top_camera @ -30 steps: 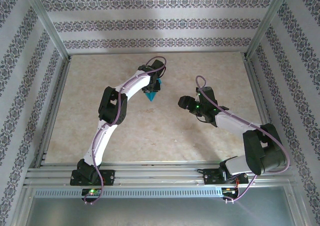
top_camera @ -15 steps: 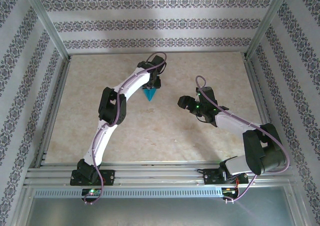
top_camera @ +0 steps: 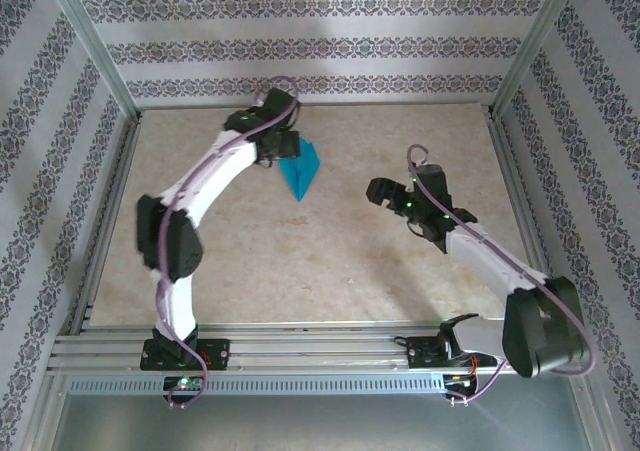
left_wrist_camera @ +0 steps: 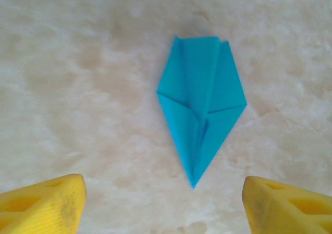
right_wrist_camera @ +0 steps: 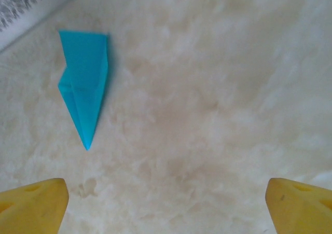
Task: Fold a paper plane with a square sheet of paper (pick it up from the middle)
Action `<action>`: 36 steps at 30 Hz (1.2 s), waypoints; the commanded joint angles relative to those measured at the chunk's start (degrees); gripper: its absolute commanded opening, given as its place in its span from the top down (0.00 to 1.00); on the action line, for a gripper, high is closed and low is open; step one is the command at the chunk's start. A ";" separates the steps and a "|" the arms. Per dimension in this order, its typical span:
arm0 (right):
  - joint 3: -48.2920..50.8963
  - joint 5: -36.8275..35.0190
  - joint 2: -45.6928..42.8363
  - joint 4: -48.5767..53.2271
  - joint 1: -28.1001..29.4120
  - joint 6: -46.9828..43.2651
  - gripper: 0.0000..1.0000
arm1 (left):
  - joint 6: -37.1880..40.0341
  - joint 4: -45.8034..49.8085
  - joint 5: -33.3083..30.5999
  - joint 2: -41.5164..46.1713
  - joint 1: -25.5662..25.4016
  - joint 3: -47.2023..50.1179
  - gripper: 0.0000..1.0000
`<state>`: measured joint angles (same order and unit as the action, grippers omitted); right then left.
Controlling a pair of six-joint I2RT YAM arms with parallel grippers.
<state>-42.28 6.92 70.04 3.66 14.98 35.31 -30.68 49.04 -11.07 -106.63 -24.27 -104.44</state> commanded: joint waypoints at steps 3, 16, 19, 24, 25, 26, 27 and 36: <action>-0.86 -8.45 -7.14 2.72 -4.83 -9.16 0.02 | 1.71 -12.62 -5.11 16.35 6.33 20.18 0.06; 16.13 -36.35 -17.45 -12.54 -7.85 -16.99 0.02 | 8.76 -43.65 -20.48 52.05 20.45 70.36 0.01; 17.78 -35.44 -14.02 -14.12 -9.18 -16.46 0.02 | 9.70 -53.12 -22.28 54.13 21.32 77.12 0.01; 19.60 -30.81 -10.47 -23.46 -9.64 -23.66 0.02 | 13.12 -67.88 -21.25 49.35 21.37 83.74 0.01; 20.22 -29.69 -9.69 -25.05 -9.71 -24.89 0.02 | 14.24 -69.39 -20.67 48.21 21.38 84.02 0.01; 20.75 -28.55 -8.79 -26.56 -9.81 -25.89 0.02 | 15.62 -71.86 -20.17 47.03 21.42 84.50 0.00; 21.36 -26.99 -7.93 -28.40 -9.88 -26.88 0.02 | 17.22 -74.45 -19.60 45.57 21.39 85.03 0.01; 24.10 -15.54 1.94 -45.45 -11.33 -32.67 0.02 | 26.54 -95.56 -5.14 34.45 21.61 88.45 0.01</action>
<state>-18.46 -14.06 70.11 -32.45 4.49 5.67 -9.30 -34.11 -22.48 -69.58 -3.62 -16.82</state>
